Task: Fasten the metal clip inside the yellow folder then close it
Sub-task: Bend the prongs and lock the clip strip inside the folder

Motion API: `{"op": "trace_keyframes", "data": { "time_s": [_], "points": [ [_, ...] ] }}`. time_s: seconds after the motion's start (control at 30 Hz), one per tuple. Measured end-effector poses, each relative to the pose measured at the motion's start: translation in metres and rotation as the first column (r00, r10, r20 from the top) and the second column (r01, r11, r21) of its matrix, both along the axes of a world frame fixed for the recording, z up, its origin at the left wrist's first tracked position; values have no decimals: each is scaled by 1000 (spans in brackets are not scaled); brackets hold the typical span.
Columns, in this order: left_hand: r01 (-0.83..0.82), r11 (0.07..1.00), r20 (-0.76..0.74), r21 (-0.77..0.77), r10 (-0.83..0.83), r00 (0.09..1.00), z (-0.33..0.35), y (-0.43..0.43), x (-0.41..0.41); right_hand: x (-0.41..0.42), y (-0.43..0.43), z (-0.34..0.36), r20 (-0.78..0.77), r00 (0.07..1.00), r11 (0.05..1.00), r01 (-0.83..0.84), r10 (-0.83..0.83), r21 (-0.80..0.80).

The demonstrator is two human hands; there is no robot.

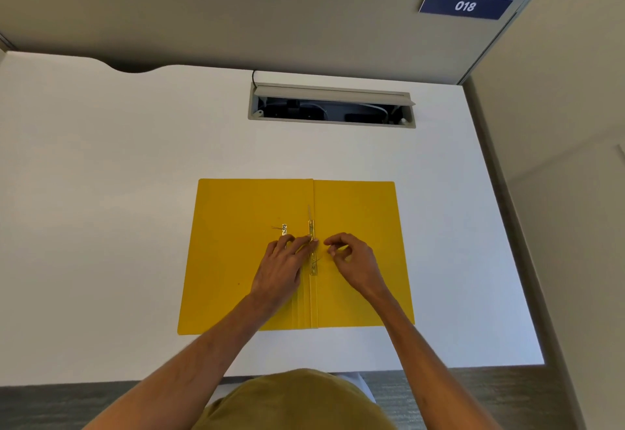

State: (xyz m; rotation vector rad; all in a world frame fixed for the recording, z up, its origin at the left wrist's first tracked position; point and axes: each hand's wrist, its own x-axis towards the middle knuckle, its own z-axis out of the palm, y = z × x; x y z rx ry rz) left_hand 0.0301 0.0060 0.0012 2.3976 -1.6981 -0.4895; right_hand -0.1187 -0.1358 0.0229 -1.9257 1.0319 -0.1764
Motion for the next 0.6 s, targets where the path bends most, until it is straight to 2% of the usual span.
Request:
{"op": "trace_keyframes", "data": {
  "time_s": [0.1, 0.17, 0.43, 0.6],
  "points": [
    [8, 1000, 0, 12, -8, 1000, 1, 0, -1, -12, 21, -3, -43, 988, 986, -150, 147, -79],
    [15, 1000, 0, 18, -15, 1000, 2, 1, -1, -10, 30, -3, -89, 981, 972, -183, 171, -150],
    [17, 1000, -15, 18, -17, 1000, 1, 0, 2, -7, 44, -6, -136, 989, 942, -102, 61, -319],
    [-17, 1000, -19, 3, 17, 1000, 1, 3, -5, -13, 66, -14, -117, 993, 933, -59, 18, -355]
  ]
}}
